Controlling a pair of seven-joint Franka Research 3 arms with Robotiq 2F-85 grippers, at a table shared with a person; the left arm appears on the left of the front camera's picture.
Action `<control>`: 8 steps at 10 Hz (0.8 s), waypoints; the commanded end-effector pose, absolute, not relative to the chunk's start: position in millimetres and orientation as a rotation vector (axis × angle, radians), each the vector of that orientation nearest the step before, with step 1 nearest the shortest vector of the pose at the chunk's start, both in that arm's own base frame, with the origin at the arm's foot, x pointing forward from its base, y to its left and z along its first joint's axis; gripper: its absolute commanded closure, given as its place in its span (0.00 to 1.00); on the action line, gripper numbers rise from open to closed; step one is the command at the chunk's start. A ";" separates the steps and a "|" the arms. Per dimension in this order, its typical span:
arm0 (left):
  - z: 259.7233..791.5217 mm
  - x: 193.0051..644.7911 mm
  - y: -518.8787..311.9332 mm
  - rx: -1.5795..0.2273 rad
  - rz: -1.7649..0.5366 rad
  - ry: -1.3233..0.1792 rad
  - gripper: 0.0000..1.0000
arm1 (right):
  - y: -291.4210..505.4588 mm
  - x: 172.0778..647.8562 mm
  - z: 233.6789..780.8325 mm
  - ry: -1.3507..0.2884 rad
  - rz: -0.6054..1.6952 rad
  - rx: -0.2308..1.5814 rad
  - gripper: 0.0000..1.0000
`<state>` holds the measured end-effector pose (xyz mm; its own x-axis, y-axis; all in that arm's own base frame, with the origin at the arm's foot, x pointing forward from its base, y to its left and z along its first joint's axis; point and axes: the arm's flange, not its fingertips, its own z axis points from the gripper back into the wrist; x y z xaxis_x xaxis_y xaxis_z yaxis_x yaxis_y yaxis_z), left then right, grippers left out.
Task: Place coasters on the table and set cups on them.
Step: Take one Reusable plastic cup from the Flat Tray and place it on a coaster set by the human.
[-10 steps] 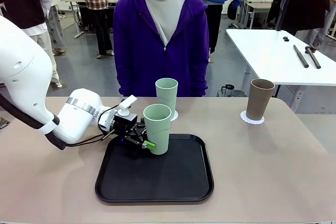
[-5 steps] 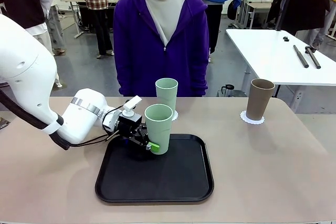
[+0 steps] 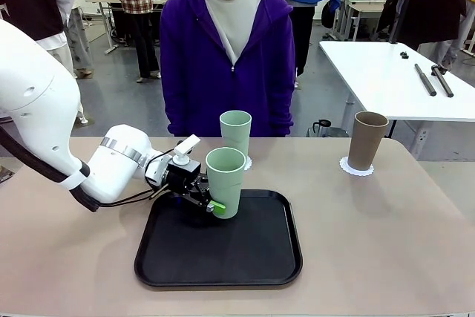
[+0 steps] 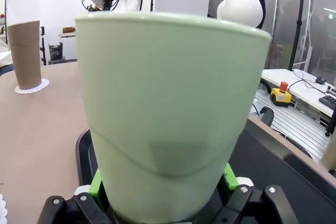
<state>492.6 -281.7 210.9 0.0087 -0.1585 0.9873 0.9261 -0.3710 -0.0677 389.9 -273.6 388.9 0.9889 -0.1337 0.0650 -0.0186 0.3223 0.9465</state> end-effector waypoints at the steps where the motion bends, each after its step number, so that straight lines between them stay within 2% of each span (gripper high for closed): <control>1: 215.5 489.9 -279.8 -1.398 -1.570 -0.903 0.53 | -274.0 390.6 390.6 -0.136 -0.069 1.246 0.00; 2: 216.6 490.1 -279.2 -1.401 -1.573 -0.900 0.60 | -274.0 390.6 390.6 -0.136 -0.069 1.246 0.00; 3: 218.3 491.2 -278.8 -1.400 -1.579 -0.894 1.00 | -274.0 390.6 390.6 -0.136 -0.069 1.246 0.00; 5: 221.1 489.8 -275.7 -1.408 -1.574 -0.897 1.00 | -274.0 390.6 390.6 -0.136 -0.069 1.246 0.00; 6: 229.0 487.6 -275.4 -1.400 -1.534 -0.899 0.26 | -274.0 390.6 390.6 -0.136 -0.069 1.246 0.00; 8: 289.2 474.5 -280.6 -1.370 -1.471 -0.985 0.26 | -274.0 390.6 390.6 -0.136 -0.069 1.246 0.00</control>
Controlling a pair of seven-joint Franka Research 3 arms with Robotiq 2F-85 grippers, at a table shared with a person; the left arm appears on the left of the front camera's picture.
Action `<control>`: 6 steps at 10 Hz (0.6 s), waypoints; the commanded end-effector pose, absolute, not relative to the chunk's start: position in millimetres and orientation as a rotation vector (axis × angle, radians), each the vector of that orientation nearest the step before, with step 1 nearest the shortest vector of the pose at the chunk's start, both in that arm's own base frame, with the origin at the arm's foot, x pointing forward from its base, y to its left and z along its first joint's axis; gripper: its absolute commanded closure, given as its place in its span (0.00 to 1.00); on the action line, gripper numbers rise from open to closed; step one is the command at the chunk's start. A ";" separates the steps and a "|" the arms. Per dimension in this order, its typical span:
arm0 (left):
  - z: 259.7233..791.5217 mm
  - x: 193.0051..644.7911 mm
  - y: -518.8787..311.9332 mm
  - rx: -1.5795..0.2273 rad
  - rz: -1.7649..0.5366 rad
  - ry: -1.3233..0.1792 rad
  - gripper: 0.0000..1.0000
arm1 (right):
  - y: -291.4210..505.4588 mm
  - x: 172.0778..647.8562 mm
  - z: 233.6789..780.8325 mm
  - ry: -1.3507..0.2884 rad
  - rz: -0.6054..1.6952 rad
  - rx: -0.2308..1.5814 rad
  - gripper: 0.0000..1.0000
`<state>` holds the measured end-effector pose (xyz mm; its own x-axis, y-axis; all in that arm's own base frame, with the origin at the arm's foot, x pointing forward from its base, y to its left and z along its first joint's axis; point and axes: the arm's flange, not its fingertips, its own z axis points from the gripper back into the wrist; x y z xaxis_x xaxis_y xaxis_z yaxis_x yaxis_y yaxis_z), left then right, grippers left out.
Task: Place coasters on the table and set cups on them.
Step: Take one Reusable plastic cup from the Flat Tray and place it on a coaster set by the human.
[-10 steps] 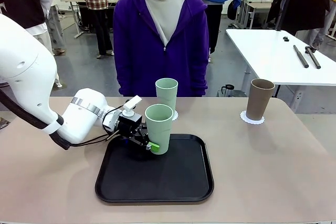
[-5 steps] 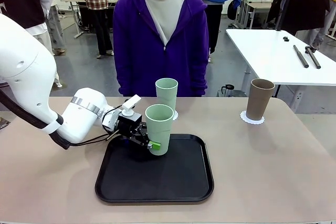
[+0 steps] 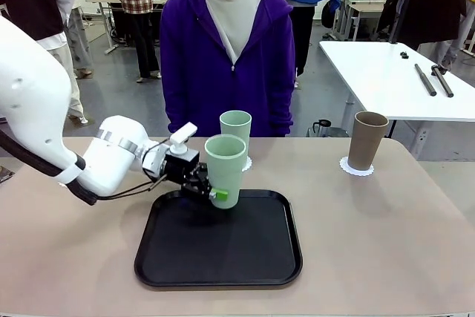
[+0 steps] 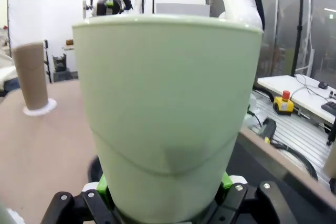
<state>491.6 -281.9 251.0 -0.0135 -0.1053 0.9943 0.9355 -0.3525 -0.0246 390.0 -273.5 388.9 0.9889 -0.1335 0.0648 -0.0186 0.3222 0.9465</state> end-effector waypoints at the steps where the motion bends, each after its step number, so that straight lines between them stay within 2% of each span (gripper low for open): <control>1: 327.2 465.6 -278.6 -1.358 -1.467 -1.030 0.26 | -274.0 390.6 390.6 -0.136 -0.069 1.246 0.00; 4: 417.8 452.0 -254.2 -1.250 -1.396 -1.122 0.26 | -274.0 390.6 390.6 -0.136 -0.069 1.246 0.00; 6: 436.9 452.4 -243.8 -1.215 -1.334 -1.077 0.26 | -274.0 390.6 390.6 -0.136 -0.069 1.246 0.00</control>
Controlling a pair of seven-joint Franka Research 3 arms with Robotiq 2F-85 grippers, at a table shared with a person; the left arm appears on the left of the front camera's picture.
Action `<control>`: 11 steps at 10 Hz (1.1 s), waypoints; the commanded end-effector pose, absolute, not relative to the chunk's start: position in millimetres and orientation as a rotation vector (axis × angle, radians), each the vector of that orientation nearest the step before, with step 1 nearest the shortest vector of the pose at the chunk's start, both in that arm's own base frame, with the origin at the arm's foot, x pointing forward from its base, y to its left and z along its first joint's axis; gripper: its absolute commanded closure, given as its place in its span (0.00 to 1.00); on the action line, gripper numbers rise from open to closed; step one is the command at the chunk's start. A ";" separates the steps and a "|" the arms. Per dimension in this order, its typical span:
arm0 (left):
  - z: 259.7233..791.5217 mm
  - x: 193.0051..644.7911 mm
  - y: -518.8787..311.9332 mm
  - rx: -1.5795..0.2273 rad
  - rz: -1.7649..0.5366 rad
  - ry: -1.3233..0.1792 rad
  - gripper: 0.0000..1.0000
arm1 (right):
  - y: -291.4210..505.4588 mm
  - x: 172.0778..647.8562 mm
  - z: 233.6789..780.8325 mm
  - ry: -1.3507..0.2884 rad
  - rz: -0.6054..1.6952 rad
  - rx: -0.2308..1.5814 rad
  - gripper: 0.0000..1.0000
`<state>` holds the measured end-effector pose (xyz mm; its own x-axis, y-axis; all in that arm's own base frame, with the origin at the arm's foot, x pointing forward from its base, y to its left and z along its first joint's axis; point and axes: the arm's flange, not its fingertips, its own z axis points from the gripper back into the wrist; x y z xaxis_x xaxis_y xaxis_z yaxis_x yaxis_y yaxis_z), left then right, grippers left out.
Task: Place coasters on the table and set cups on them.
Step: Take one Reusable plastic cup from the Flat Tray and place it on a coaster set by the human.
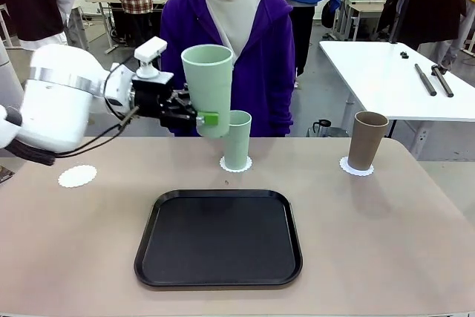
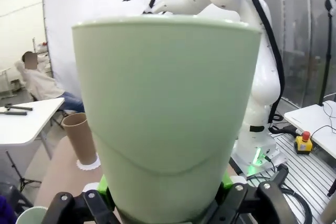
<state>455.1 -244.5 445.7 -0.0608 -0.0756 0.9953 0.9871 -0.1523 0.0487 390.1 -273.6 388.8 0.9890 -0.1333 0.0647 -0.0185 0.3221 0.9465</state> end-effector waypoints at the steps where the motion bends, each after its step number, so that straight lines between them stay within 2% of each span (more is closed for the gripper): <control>1: 434.2 457.4 -253.8 -1.266 -1.430 -1.125 0.26 | -274.0 390.6 390.6 -0.136 -0.069 1.246 0.00; 4: 434.2 457.4 -253.8 -1.266 -1.430 -1.125 0.26 | -274.0 390.6 390.6 -0.136 -0.069 1.246 0.00; 5: 435.8 454.0 -249.7 -1.247 -1.408 -1.105 0.18 | -274.0 390.6 390.6 -0.136 -0.069 1.246 0.00; 6: 443.1 495.0 -201.0 -1.246 -1.326 -1.127 0.18 | -274.0 390.6 390.6 -0.136 -0.069 1.246 0.00; 7: 447.7 508.7 -154.1 -1.194 -1.286 -1.213 0.18 | -274.0 390.6 390.6 -0.136 -0.069 1.246 0.00; 9: 469.4 525.9 -68.0 -1.095 -1.208 -1.332 0.18 | -274.0 390.6 390.6 -0.136 -0.069 1.246 0.00; 11: 467.5 519.8 -2.0 -1.027 -1.079 -1.372 0.18 | -274.0 390.6 390.6 -0.136 -0.069 1.246 0.00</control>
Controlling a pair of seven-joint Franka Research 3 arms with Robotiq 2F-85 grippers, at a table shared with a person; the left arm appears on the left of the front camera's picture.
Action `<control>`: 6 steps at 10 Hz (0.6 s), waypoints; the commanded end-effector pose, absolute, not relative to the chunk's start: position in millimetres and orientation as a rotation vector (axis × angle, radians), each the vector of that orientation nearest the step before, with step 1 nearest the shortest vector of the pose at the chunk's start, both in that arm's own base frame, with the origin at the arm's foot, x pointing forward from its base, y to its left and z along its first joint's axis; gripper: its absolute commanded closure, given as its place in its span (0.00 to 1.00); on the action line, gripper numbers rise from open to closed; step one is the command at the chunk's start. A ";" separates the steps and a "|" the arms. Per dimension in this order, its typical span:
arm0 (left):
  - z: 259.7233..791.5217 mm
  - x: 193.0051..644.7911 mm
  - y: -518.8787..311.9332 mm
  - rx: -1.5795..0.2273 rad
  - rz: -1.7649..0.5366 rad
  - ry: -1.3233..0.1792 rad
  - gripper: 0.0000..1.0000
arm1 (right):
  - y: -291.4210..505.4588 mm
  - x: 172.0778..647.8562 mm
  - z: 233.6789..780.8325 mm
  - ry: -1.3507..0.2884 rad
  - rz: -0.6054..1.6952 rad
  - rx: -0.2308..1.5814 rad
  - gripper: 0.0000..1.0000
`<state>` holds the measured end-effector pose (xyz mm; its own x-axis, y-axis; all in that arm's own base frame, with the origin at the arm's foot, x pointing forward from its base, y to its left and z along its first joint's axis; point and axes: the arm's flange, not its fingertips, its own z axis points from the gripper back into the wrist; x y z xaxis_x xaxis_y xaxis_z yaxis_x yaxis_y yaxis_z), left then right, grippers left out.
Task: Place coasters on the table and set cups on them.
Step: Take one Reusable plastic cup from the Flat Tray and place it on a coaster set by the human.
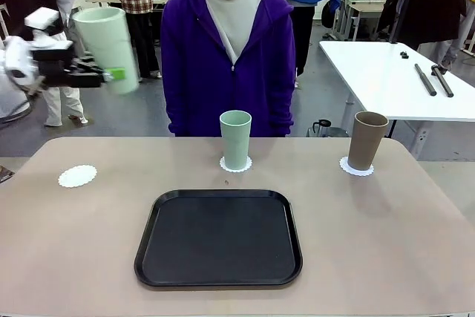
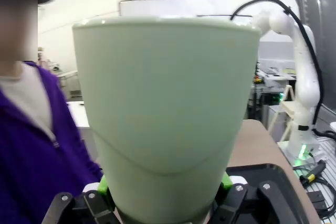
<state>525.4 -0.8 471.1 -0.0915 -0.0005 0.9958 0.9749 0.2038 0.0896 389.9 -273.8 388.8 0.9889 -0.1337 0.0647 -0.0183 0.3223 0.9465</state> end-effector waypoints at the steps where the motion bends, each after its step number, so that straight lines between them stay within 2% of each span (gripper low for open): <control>1: 460.8 510.9 23.0 -0.996 -1.043 -1.384 0.18 | -274.0 390.6 390.6 -0.136 -0.069 1.246 0.00; 6: 438.0 496.5 117.7 -0.899 -0.883 -1.407 0.18 | -274.0 390.6 390.6 -0.136 -0.069 1.246 0.00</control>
<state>498.7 111.1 437.4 -0.0211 0.0099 0.9997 0.9118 0.4104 0.0152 389.9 -273.8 388.8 0.9889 -0.1336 0.0646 -0.0183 0.3222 0.9465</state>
